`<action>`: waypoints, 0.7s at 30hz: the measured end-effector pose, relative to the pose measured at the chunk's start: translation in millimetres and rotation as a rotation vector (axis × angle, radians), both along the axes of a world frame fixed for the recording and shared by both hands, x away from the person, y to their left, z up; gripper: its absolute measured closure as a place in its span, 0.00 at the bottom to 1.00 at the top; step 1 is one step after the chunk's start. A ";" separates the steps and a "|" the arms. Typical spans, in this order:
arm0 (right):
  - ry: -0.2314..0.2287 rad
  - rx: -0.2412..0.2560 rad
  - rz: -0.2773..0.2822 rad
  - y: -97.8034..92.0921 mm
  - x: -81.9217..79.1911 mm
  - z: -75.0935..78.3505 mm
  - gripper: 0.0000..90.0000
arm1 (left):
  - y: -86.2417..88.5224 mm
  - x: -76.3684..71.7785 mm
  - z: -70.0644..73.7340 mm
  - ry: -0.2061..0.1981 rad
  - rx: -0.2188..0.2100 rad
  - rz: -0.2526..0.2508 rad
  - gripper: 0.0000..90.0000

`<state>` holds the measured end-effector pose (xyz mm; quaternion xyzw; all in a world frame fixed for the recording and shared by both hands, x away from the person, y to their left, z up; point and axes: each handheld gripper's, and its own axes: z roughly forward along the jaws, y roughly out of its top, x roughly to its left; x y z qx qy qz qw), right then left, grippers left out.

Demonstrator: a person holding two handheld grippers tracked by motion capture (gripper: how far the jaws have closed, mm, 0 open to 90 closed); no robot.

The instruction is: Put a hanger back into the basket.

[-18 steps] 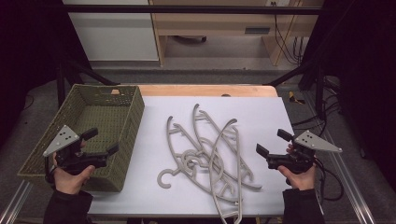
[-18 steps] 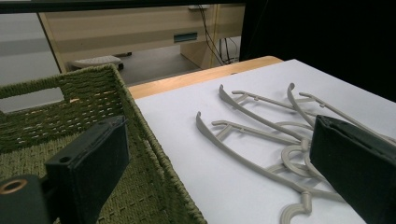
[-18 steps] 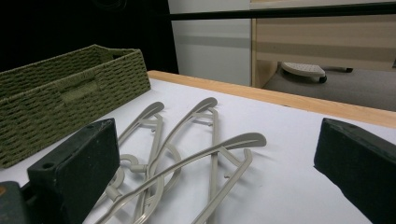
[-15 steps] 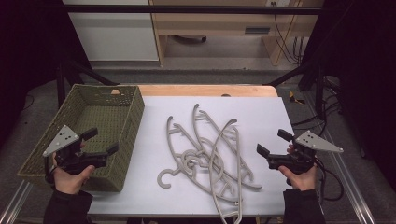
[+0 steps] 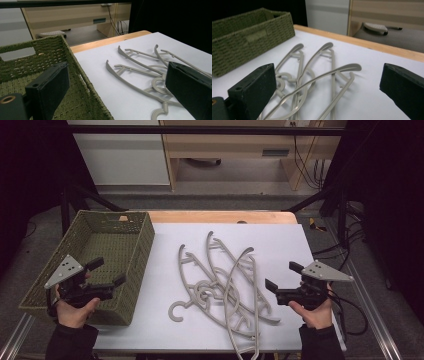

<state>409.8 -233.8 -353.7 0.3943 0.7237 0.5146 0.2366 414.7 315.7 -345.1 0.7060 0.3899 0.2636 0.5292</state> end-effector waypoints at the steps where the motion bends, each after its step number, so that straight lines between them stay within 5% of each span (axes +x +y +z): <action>1: 0.011 -0.016 0.008 4.2 -0.7 0.4 0.01 | -0.1 0.3 -0.3 0.001 0.000 0.000 0.05; 21: 0.272 -0.195 0.120 77.0 -10.8 -28.3 0.15 | -0.7 -0.2 -3.6 0.006 0.020 0.000 0.06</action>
